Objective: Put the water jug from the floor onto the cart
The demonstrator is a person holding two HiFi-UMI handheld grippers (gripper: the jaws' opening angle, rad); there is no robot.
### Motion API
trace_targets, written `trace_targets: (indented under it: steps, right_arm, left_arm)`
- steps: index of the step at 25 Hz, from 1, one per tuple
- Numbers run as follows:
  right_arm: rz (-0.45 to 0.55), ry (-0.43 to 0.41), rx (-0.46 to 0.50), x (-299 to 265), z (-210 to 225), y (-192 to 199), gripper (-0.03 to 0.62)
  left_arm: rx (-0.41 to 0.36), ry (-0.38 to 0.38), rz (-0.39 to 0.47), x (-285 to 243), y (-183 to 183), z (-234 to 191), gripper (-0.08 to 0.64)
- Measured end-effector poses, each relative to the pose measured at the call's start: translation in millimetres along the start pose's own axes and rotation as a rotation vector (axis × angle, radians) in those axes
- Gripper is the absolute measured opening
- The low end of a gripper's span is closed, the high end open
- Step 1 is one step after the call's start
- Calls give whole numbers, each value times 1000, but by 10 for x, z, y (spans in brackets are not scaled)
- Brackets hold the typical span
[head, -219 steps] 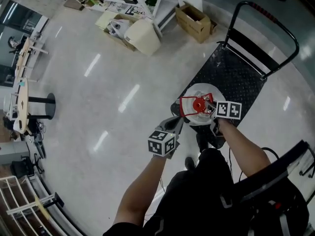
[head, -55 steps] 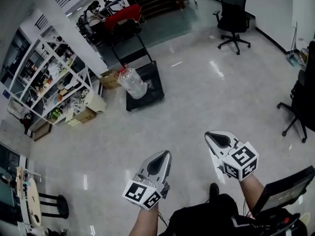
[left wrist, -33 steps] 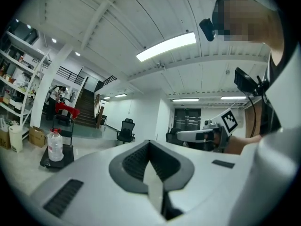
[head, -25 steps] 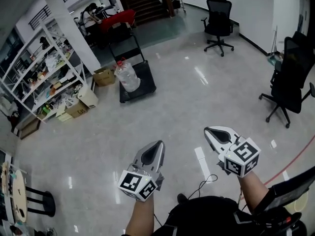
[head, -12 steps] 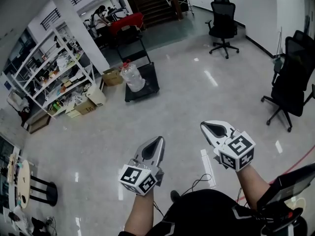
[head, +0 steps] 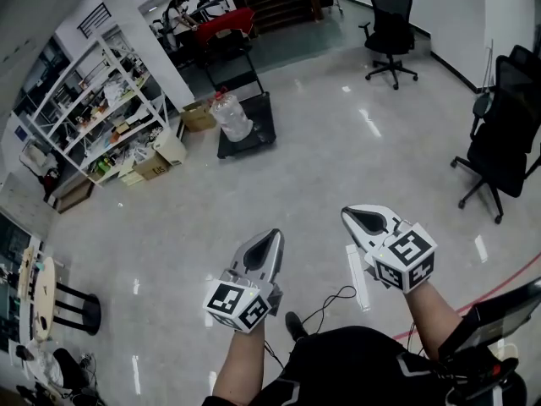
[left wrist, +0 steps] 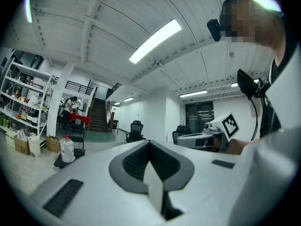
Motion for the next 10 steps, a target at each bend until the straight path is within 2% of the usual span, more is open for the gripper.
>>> trace_targets:
  steps: [10]
  right_arm:
    - [2,-6,-9,185,101,115,3]
  left_arm:
    - [-9,-7,-21,-31,84,265,0]
Point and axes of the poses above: the fingertips, and each gripper's own axes: x backward along the fingers, z to its right, y out of its underside, the point moved 10 cm from there along x, backward along the fingers
